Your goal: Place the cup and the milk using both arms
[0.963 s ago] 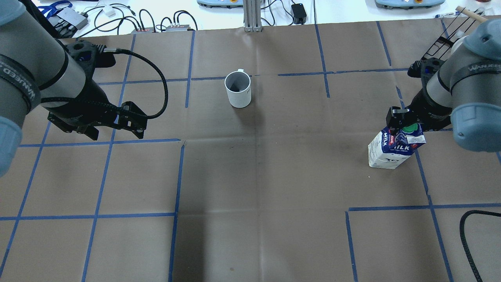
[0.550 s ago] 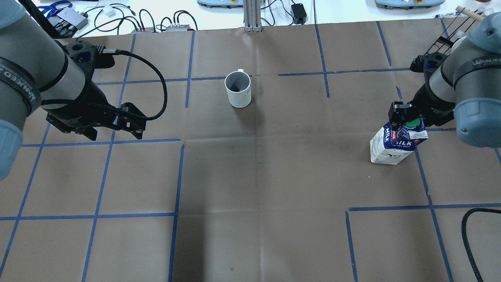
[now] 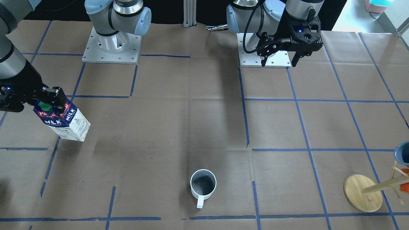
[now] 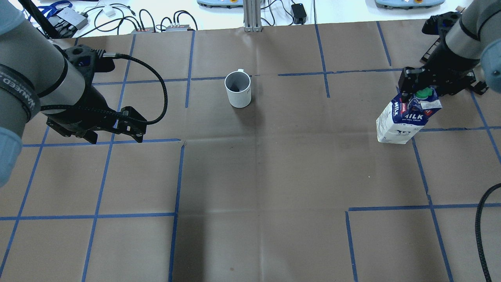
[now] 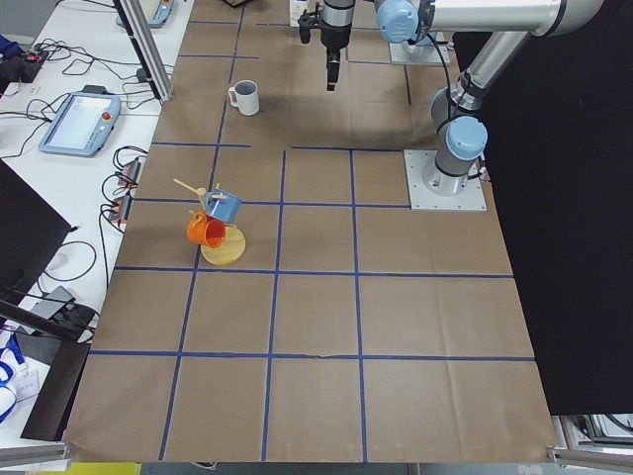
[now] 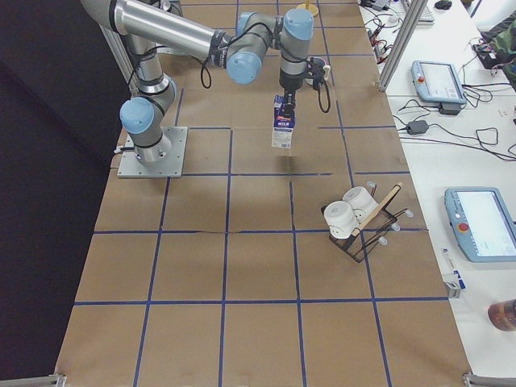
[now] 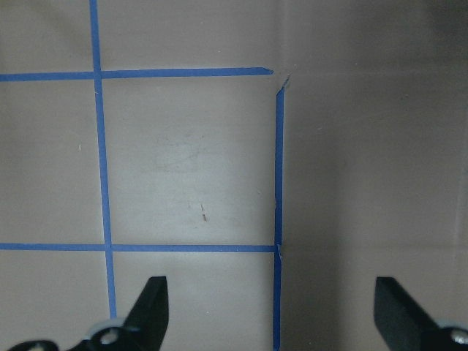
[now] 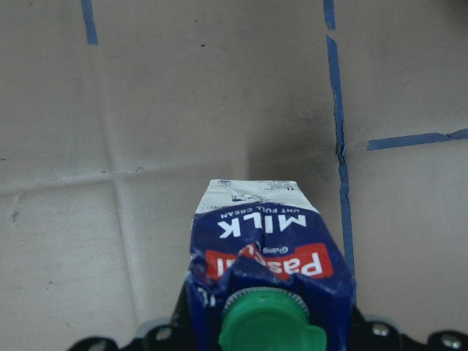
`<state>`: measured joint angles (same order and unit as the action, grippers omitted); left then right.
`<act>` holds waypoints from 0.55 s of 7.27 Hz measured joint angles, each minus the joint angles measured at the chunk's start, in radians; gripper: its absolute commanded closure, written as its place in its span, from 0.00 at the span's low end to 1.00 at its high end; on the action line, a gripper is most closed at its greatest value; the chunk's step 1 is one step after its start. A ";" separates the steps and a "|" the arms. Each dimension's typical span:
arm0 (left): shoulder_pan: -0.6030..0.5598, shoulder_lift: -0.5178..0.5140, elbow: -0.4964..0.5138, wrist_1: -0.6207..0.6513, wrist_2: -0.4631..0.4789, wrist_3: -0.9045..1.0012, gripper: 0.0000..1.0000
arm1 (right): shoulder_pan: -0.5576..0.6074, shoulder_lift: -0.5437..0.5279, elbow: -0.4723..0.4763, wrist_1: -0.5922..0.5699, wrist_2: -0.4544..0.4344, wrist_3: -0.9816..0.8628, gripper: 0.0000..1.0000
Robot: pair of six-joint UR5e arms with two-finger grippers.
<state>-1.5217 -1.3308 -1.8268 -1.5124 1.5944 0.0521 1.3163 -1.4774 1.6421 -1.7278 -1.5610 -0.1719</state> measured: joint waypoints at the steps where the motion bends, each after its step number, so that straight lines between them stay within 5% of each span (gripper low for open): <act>1: 0.000 0.000 0.000 0.000 0.000 0.000 0.00 | 0.047 0.048 -0.089 0.039 -0.006 0.005 0.38; 4: 0.000 0.001 0.002 0.000 0.001 0.001 0.00 | 0.257 0.267 -0.392 0.094 -0.005 0.068 0.38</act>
<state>-1.5217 -1.3300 -1.8253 -1.5125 1.5953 0.0536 1.5736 -1.2105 1.2496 -1.6339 -1.5661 -0.1041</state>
